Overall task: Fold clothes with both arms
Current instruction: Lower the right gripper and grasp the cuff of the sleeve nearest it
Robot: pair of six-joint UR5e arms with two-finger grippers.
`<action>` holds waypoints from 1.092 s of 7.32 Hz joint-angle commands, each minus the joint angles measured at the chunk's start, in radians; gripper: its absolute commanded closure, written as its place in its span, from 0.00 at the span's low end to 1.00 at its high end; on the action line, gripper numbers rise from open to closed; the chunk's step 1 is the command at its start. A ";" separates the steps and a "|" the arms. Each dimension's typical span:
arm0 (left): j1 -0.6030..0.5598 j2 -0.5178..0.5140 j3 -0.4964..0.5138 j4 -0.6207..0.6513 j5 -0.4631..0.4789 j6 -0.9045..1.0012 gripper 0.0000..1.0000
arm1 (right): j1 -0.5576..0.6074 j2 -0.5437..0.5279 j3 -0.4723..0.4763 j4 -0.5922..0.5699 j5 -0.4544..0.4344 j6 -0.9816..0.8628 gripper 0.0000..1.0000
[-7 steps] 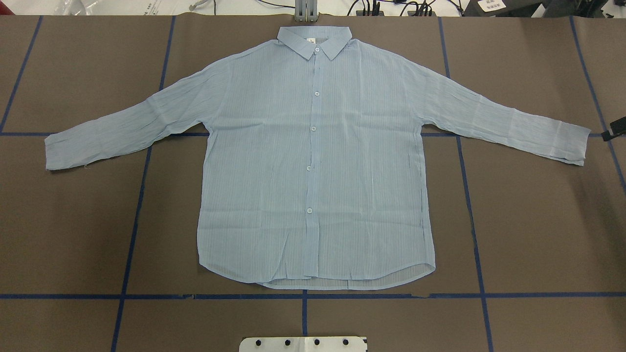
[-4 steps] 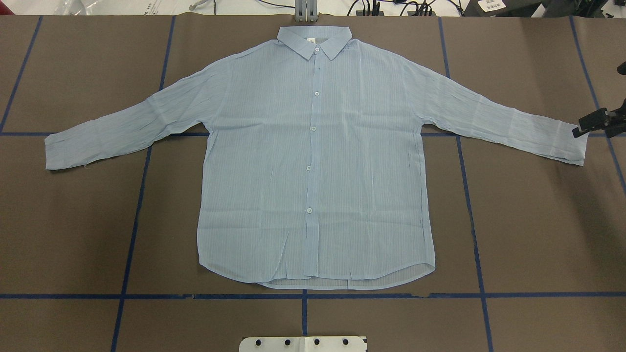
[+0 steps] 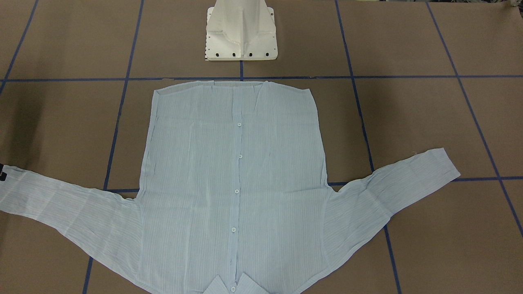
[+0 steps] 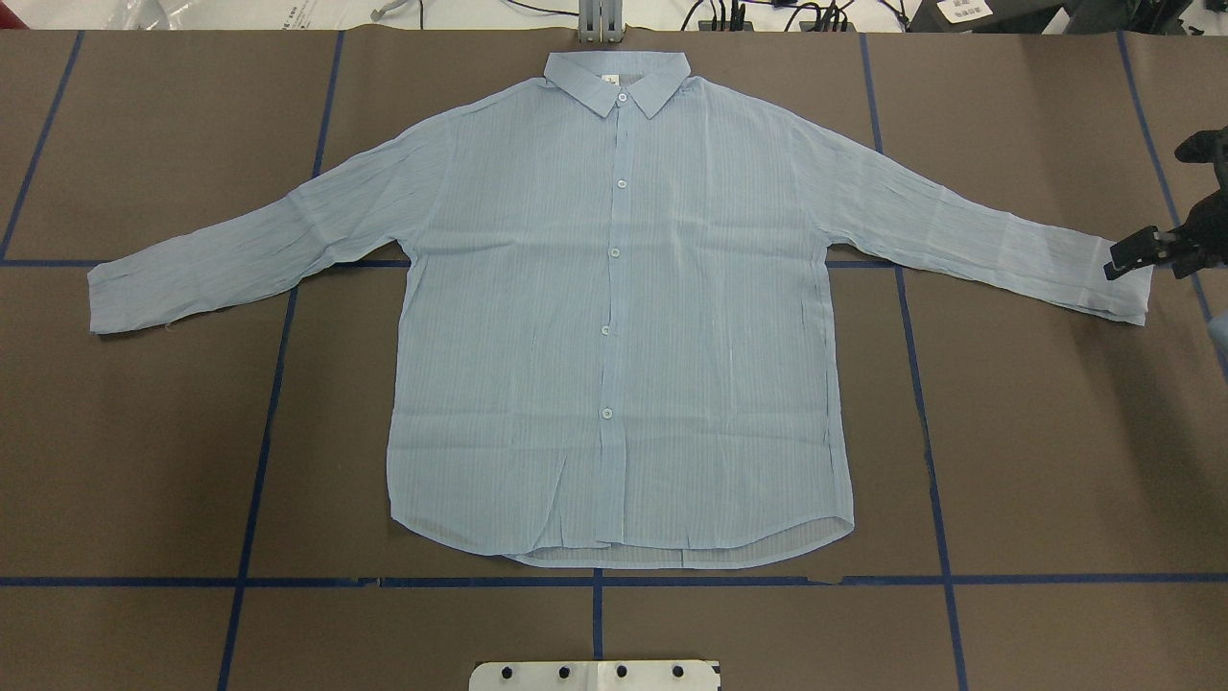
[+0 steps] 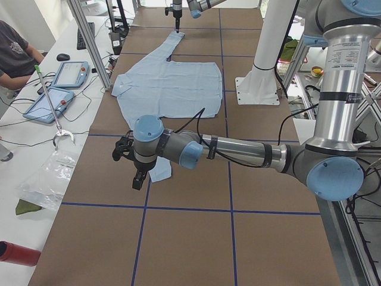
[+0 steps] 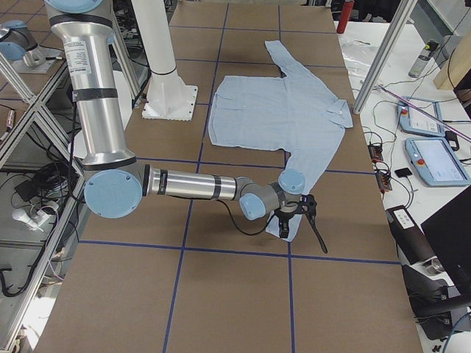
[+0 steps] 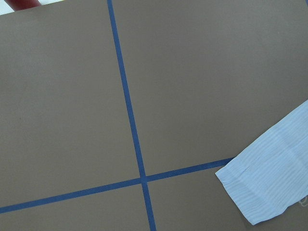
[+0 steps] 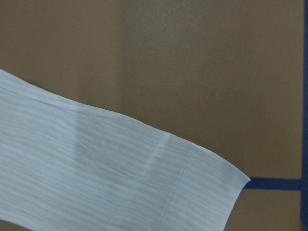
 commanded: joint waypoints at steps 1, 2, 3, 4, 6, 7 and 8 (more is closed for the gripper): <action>0.000 0.000 0.002 0.000 0.000 -0.002 0.00 | -0.003 -0.006 -0.007 -0.001 0.005 0.000 0.06; 0.000 0.000 0.002 0.001 0.000 -0.002 0.00 | -0.003 -0.010 -0.016 -0.001 0.007 -0.001 0.08; 0.000 0.000 0.001 0.000 0.001 -0.002 0.00 | -0.003 -0.012 -0.021 -0.001 0.008 -0.001 0.09; 0.000 0.000 0.001 0.000 0.000 -0.002 0.00 | -0.003 -0.015 -0.021 -0.001 0.010 -0.003 0.12; -0.001 0.000 -0.001 0.000 0.000 -0.002 0.00 | -0.004 -0.016 -0.027 -0.003 0.016 -0.007 0.17; 0.000 -0.002 0.001 0.000 0.001 -0.002 0.00 | -0.009 -0.016 -0.029 -0.004 0.016 -0.008 0.21; 0.000 -0.002 -0.001 0.000 0.001 -0.002 0.00 | -0.012 -0.016 -0.029 -0.004 0.016 -0.008 0.25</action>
